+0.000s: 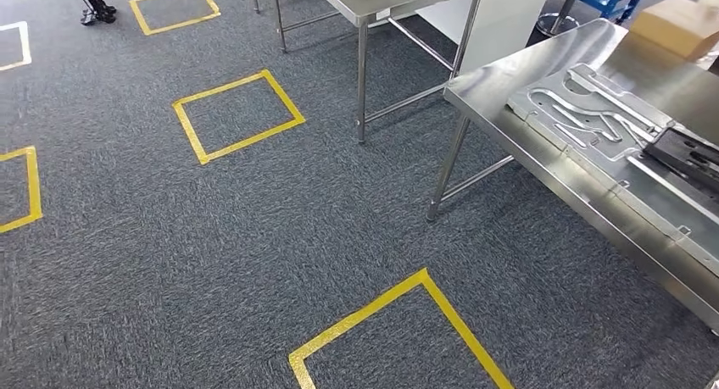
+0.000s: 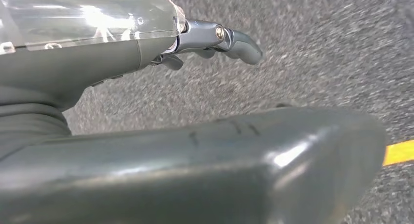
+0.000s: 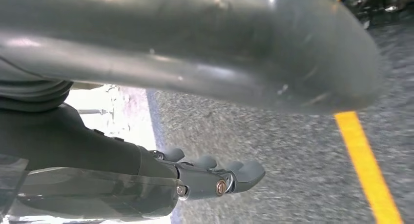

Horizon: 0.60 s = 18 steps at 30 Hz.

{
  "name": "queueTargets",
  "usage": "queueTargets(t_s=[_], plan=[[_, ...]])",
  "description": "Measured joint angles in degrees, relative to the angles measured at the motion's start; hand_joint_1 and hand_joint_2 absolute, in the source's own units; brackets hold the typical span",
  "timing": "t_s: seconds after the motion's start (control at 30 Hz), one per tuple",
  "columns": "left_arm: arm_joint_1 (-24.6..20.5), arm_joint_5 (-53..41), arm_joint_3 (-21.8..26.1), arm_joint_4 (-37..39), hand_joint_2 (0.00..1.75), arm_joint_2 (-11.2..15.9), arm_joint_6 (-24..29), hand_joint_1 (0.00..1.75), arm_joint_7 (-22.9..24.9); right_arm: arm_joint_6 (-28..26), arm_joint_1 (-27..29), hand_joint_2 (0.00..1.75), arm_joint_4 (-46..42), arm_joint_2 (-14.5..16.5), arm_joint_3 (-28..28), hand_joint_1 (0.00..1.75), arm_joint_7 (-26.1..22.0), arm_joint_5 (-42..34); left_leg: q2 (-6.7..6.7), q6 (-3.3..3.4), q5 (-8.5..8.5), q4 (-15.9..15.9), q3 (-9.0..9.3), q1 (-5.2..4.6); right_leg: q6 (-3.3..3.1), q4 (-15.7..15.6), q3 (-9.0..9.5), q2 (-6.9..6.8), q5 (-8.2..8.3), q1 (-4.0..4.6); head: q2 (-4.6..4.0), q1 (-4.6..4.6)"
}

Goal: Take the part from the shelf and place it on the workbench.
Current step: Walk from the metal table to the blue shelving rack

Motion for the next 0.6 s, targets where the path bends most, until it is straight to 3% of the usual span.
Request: queueTargets(t_s=[0.03,0.1,0.17,0.23,0.3,0.33,0.4,0.43,0.47,0.53,0.6], plan=[[-0.08,-0.32,-0.21,-0.01,0.0,0.13,0.01,0.0,0.41,-0.25,-0.1,0.0,0.09,0.02,-0.36,0.0,0.31,-0.22,-0.45,-0.35,-0.23,0.08,0.02,0.29,-0.16,-0.65,0.06,0.39,0.95,0.28,0.0,-0.04],[-0.13,-0.77,-0.65,-0.02,0.0,0.39,0.04,0.0,1.02,-0.53,-0.48,0.0,0.1,0.21,-0.83,0.0,0.63,-0.49,-0.67,-1.03,-0.05,0.42,-0.01,0.67,-0.57,-1.56,0.96,-0.62,0.75,0.54,0.0,-0.06],[-0.18,-1.0,-1.06,-0.02,0.0,0.65,0.07,0.0,1.21,-0.59,-0.44,0.0,0.1,0.34,-1.08,0.0,0.75,-0.52,1.38,-1.67,-0.21,3.77,-1.41,0.55,-1.25,-2.85,2.54,-1.84,0.37,0.3,0.0,-0.06],[-0.37,-1.07,-1.33,-0.02,0.0,0.86,0.08,0.0,1.26,-0.61,-0.37,0.0,0.1,0.41,-1.38,0.0,0.89,-0.5,3.92,-2.43,-2.68,10.57,-5.45,0.6,-1.68,-3.49,3.75,-3.15,-0.16,0.08,0.0,-0.08],[-0.45,-1.14,-1.47,-0.02,0.0,1.05,0.1,0.0,1.33,-0.6,-0.45,0.0,0.1,0.51,-1.72,0.0,0.98,-0.49,4.76,-3.08,-5.25,15.88,-9.63,0.92,-1.71,-3.53,4.31,-4.38,-0.75,0.05,0.0,-0.09],[-0.39,-1.21,-1.53,-0.02,0.0,1.16,0.13,0.0,1.34,-0.59,-0.51,0.0,0.1,0.57,-1.82,0.0,0.98,-0.5,4.92,-3.26,-5.01,16.1,-10.56,1.02,-1.64,-3.53,4.58,-4.92,-0.99,0.01,0.0,-0.09],[-0.29,-1.42,-1.64,-0.02,0.0,1.38,0.28,0.0,1.22,-0.59,-0.6,0.0,0.1,0.76,-1.94,0.0,0.86,-0.5,5.56,-3.35,-0.91,10.87,-9.45,1.08,-1.38,-3.52,5.25,-6.03,-1.42,-0.08,0.0,-0.09],[-0.3,-1.55,-1.7,-0.02,0.0,1.48,0.37,0.0,1.1,-0.59,-0.6,0.0,0.1,0.84,-2.0,0.0,0.71,-0.5,6.53,-3.24,1.55,6.82,-8.08,1.01,-1.21,-3.5,5.6,-6.6,-1.6,-0.09,0.0,-0.09],[-0.38,-1.63,-1.78,-0.02,0.0,1.56,0.44,0.0,0.98,-0.58,-0.57,0.0,0.1,0.9,-2.08,0.0,0.52,-0.48,7.51,-2.99,2.92,3.47,-6.94,0.84,-0.99,-3.45,5.83,-7.1,-1.72,-0.02,0.0,-0.09],[-0.5,-1.74,-2.03,-0.02,0.0,1.64,0.49,0.0,0.83,-0.56,-0.56,0.0,0.1,0.93,-2.23,0.0,0.09,-0.4,8.74,-2.3,4.0,0.55,-6.16,0.51,-0.41,-3.34,6.03,-8.04,-1.87,0.13,0.0,-0.09],[-0.38,-1.78,-2.22,-0.02,0.0,1.68,0.49,0.0,0.78,-0.46,-0.67,0.0,0.1,0.93,-2.31,0.0,-0.3,-0.33,7.98,-1.51,4.81,0.29,-6.25,0.48,0.29,-3.31,6.13,-8.9,-1.95,0.13,0.0,-0.09]])
